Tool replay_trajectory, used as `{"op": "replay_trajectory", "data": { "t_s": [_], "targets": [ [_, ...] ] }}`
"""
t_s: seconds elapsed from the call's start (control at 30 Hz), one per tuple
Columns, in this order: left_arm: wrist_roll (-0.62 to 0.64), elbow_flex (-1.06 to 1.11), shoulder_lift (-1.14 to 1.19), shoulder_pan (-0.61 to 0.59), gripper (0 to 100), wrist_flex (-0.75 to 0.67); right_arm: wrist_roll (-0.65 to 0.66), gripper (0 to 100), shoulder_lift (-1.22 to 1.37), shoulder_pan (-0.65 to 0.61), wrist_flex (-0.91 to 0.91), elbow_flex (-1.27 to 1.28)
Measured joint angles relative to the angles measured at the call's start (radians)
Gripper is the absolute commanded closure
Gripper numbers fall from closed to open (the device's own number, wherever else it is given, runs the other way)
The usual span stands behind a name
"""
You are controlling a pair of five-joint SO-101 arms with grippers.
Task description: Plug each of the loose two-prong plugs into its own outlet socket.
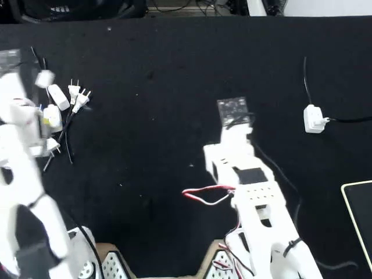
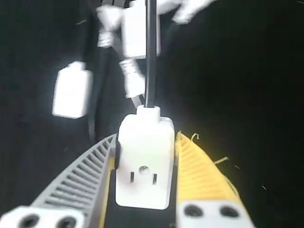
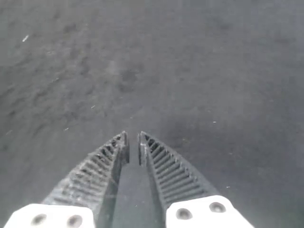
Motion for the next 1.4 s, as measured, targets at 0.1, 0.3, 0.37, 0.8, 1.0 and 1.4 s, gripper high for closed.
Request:
{"op": "replay_trajectory", "data": {
  "t_s": [0.1, 0.3, 0.37, 0.8, 1.0, 1.4],
  "targets": [
    [-0.002, 0.046, -0.078, 0.124, 97, 0.000, -0.008, 96.6, 0.000, 0.031, -0.008, 0.000],
    [-0.003, 0.164, -0.137, 0.379, 97, -0.031, -0.009, 96.6, 0.000, 0.032, -0.008, 0.000],
    [-0.003, 0.244, -0.133, 0.445, 97, -0.091, -0.009, 96.6, 0.000, 0.032, -0.008, 0.000],
    [0.186, 0.701, -0.078, 0.641, 76, -0.664, -0.009, 96.6, 0.000, 0.032, -0.008, 0.000],
    [0.249, 0.704, -0.078, 0.591, 78, -0.658, -0.009, 96.6, 0.000, 0.032, -0.008, 0.000],
    [0.086, 0.732, -0.069, 0.417, 78, -0.654, -0.009, 96.6, 0.000, 0.032, -0.008, 0.000]
  ]
}}
